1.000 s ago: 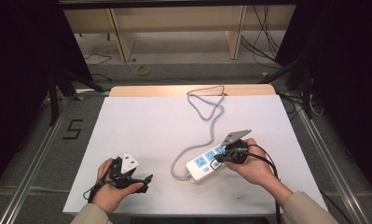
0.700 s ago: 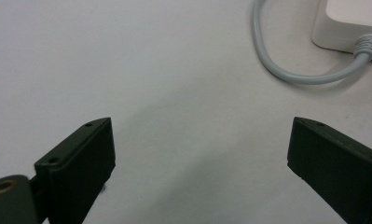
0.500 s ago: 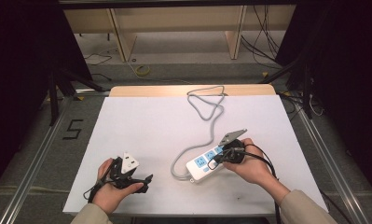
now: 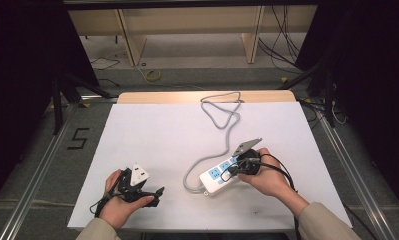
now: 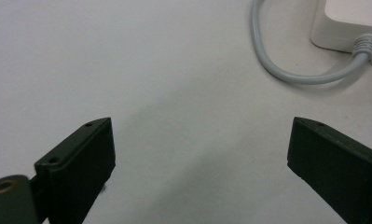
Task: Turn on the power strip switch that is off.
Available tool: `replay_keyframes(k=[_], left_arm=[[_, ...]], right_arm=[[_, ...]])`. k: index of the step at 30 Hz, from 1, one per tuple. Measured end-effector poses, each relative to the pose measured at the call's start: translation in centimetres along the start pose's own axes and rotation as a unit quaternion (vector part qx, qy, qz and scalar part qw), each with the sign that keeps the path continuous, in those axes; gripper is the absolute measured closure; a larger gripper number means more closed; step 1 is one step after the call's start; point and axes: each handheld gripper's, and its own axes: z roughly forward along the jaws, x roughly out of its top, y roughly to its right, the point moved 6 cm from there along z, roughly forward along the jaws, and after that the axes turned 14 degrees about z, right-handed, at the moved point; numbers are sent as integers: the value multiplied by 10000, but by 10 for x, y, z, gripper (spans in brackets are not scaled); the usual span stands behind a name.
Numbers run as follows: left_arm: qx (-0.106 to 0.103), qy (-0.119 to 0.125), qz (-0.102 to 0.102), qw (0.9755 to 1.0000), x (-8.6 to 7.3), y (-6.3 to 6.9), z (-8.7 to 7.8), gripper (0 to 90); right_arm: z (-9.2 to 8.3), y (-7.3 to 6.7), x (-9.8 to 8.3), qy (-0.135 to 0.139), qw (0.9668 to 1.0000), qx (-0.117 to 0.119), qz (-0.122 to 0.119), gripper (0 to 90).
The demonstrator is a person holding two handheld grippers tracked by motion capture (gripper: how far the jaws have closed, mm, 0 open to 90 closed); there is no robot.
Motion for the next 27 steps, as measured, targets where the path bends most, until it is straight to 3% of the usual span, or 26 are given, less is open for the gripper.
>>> replay_keyframes(k=[27], left_arm=[[-9, 6, -6, 10000, 0, 0, 0, 72]], right_arm=[[4, -5, -1, -161, 9997, -169, -57, 900]])
